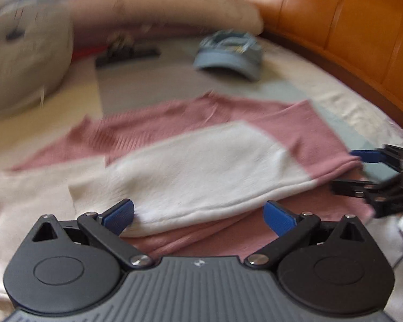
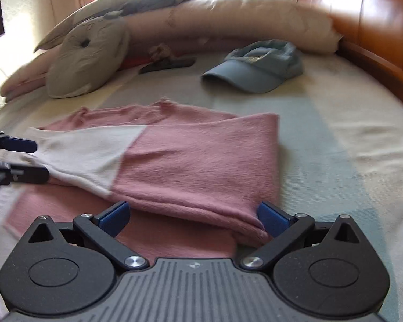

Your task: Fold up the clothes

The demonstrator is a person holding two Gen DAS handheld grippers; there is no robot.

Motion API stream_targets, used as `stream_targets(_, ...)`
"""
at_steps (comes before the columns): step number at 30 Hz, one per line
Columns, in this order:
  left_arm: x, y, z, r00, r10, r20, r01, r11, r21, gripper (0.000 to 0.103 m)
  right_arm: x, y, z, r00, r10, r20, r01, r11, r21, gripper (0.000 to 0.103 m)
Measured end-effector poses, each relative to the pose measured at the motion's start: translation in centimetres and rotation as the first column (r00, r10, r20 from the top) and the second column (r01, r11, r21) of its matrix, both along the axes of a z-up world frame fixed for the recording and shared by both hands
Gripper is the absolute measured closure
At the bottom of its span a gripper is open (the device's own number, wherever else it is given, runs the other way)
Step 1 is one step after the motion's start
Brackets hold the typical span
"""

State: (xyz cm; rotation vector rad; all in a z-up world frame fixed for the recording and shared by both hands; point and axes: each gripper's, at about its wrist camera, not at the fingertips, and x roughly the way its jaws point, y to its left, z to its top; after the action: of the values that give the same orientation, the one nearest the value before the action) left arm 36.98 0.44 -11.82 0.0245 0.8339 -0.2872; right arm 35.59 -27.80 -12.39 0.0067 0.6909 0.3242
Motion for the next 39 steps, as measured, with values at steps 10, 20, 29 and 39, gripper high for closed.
stream_targets(10, -0.5, 1.0, 0.8, 1.0, -0.029, 0.001, 0.028, 0.974, -0.223, 0.001, -1.1, 1.0, 2.5, 1.0, 0.015, 0.0, -0.015, 0.992, 0.123, 0.0)
stream_targets(20, -1.1, 0.5, 2.7, 0.998, -0.058, 0.019, 0.061, 0.963, -0.261, 0.001, -1.6, 1.3, 0.8, 0.999, -0.007, -0.045, 0.014, 0.986, 0.168, 0.0)
stream_targets(29, -4.7, 1.7, 4.5, 0.999, -0.019, 0.034, 0.023, 0.989, -0.144, 0.001, -0.1, 1.2, 3.4, 1.0, 0.0, 0.018, -0.003, 0.987, 0.16, 0.0)
stream_targets(39, -12.1, 4.3, 8.7, 0.998, -0.029, 0.057, 0.028, 0.999, 0.029, 0.001, 2.1, 4.2, 4.6, 0.999, 0.024, -0.047, -0.022, 0.999, 0.05, 0.0)
